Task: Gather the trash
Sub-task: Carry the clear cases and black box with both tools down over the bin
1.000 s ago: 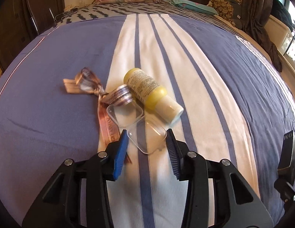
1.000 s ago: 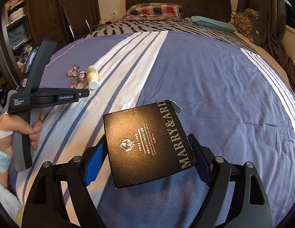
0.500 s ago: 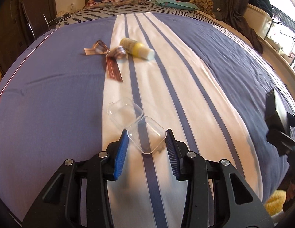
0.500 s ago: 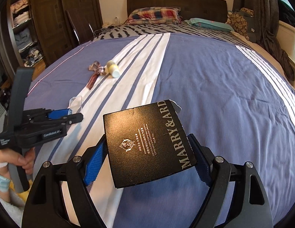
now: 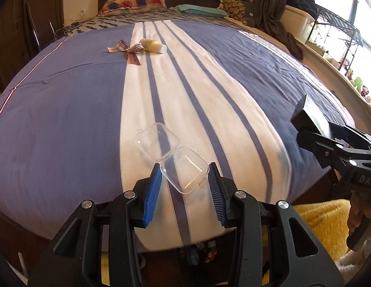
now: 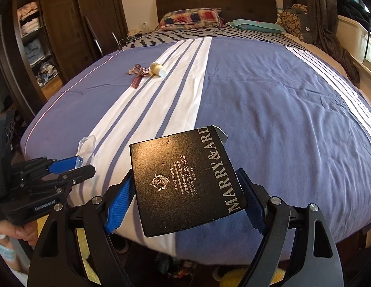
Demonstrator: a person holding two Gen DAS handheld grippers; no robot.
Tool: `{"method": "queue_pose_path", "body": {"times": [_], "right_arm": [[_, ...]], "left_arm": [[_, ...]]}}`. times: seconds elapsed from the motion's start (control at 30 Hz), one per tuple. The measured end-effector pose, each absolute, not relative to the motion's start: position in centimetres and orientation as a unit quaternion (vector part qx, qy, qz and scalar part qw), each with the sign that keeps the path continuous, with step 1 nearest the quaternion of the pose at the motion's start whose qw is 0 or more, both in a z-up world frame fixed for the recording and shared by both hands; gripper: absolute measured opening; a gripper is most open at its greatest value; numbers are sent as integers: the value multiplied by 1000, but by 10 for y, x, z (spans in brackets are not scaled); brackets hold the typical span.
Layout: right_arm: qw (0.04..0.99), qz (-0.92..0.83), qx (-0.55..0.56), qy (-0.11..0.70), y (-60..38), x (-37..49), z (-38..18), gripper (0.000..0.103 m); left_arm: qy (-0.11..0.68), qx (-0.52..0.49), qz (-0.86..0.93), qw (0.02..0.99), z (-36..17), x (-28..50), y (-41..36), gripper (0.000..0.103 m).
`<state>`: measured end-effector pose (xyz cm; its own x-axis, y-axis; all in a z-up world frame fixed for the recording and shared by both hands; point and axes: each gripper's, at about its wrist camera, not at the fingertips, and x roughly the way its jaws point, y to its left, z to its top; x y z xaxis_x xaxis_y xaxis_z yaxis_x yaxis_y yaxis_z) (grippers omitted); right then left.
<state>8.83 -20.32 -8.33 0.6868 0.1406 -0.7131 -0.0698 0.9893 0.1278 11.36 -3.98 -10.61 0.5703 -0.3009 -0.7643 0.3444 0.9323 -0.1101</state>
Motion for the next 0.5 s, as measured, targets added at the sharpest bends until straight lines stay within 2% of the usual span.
{"method": "queue_pose_path", "body": {"times": [0.3, 0.5], "right_arm": [[921, 63, 46, 381, -188, 38, -85, 82], [919, 65, 55, 384, -188, 7, -99, 82]], "left_arm": [[402, 30, -202, 892, -97, 52, -35, 38], [409, 37, -221, 885, -112, 19, -39, 38]]}}
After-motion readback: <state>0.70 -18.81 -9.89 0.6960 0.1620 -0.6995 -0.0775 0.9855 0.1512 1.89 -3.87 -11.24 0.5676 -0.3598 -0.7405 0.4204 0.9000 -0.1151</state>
